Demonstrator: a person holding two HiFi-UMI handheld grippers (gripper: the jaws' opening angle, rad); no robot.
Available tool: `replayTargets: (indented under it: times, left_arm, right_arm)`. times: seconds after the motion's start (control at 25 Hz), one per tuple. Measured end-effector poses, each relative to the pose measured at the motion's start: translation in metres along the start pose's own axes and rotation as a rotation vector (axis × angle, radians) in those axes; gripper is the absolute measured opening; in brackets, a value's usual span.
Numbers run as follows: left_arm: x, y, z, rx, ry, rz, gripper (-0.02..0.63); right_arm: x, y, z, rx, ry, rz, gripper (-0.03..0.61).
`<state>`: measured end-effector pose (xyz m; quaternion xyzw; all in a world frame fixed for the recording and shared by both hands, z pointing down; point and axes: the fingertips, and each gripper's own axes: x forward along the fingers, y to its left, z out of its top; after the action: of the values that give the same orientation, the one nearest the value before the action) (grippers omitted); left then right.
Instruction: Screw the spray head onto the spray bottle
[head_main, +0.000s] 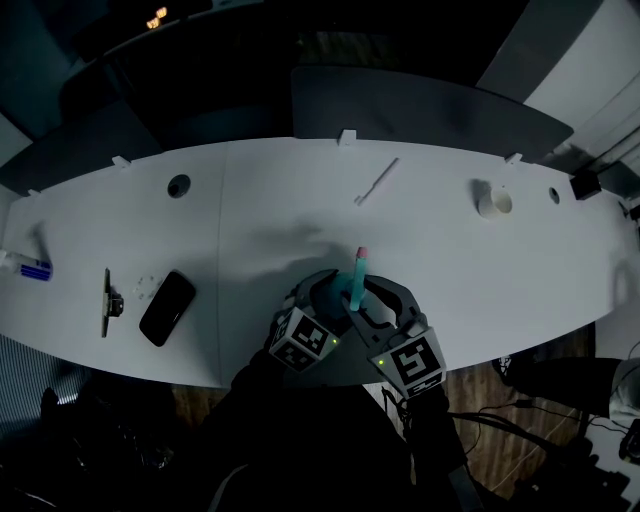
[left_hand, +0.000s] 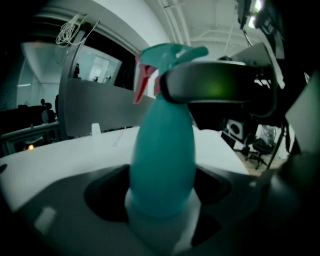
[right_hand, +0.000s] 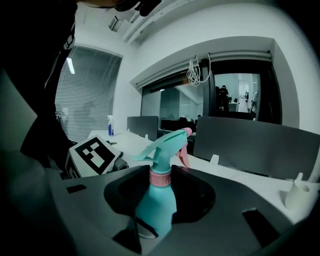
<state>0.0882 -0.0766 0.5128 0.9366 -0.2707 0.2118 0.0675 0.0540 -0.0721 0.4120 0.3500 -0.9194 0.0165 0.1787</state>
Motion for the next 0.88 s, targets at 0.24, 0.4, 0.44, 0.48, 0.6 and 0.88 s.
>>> replayTargets:
  times: [0.24,0.4,0.44,0.48,0.6,0.88]
  left_arm:
    - [0.001,0.000,0.001,0.000,-0.002,0.001,0.393]
    - [-0.002,-0.001,-0.005,0.093,0.047,-0.126,0.425]
    - [-0.001,-0.003,-0.004,0.104,0.058,-0.177,0.437]
    - [0.001,-0.004,-0.002,0.106,0.063,-0.225,0.431]
    - [0.004,-0.006,0.003,0.087,0.056,-0.251,0.393]
    - [-0.002,0.005,0.003,-0.081,-0.003,0.161,0.390]
  right_arm:
    - [0.000,-0.002,-0.003,0.009,-0.006,-0.015,0.140]
    - [-0.001,-0.002,-0.003,0.024,0.010,0.030,0.139]
    - [-0.001,-0.002,-0.003,0.024,0.012,0.043,0.140]
    - [-0.001,-0.004,-0.002,0.025,0.015,0.052,0.140]
    - [0.000,-0.008,-0.003,0.053,0.004,0.049,0.139]
    - [-0.005,-0.006,0.002,0.129,-0.114,-0.193,0.138]
